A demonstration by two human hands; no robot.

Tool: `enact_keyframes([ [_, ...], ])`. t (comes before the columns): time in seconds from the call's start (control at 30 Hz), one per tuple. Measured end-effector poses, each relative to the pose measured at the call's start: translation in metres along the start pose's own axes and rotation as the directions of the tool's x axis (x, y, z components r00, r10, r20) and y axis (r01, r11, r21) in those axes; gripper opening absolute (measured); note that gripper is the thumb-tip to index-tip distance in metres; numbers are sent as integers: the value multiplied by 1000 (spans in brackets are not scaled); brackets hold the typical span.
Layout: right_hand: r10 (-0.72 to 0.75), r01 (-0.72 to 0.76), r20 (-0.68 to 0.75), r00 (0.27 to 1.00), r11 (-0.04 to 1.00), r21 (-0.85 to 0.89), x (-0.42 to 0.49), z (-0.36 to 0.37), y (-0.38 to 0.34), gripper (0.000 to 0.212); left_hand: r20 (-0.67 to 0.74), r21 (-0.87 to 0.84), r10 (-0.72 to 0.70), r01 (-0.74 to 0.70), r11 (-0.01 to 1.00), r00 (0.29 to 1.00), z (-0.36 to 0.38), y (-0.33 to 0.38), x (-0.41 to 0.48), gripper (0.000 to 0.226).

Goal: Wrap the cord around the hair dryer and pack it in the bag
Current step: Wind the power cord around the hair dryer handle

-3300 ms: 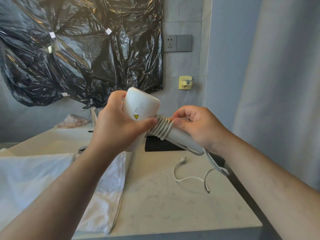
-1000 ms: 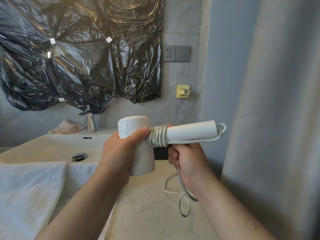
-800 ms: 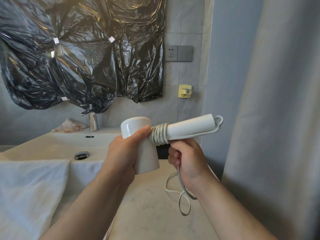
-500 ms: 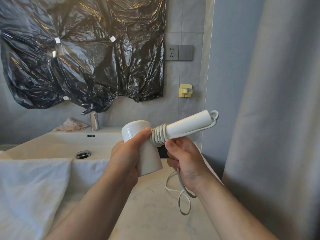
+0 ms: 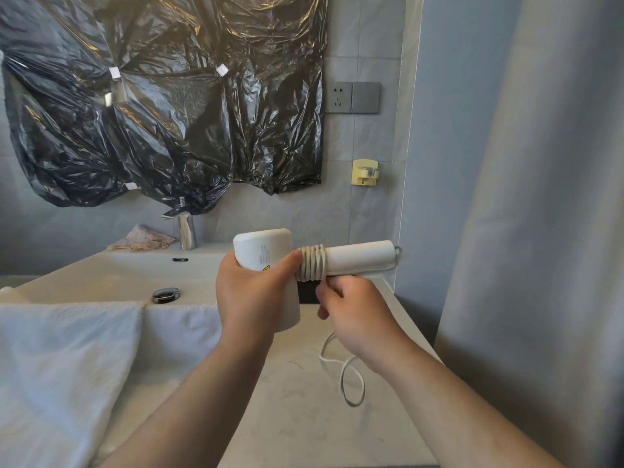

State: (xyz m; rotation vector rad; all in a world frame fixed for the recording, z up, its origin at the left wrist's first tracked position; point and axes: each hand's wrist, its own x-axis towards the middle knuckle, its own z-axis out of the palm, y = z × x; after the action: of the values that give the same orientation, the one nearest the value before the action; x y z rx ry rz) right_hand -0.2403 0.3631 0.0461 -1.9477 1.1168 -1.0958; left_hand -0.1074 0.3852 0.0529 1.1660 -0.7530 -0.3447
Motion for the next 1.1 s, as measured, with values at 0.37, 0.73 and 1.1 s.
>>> enact_keyframes([
  [0.37,-366,412,190,911,770,-487,11,-40,-11,15,85,284,156,-174,943,984,-14,-2,9,60],
  [0.73,-456,456,91,885,811,-367,24,-60,-10,17,339,322,181,-295,900,923,-29,24,11,63],
  [1.1,-157,108,333,930,981,161,28,-68,2,35,512,234,190,-349,907,838,-32,35,15,60],
])
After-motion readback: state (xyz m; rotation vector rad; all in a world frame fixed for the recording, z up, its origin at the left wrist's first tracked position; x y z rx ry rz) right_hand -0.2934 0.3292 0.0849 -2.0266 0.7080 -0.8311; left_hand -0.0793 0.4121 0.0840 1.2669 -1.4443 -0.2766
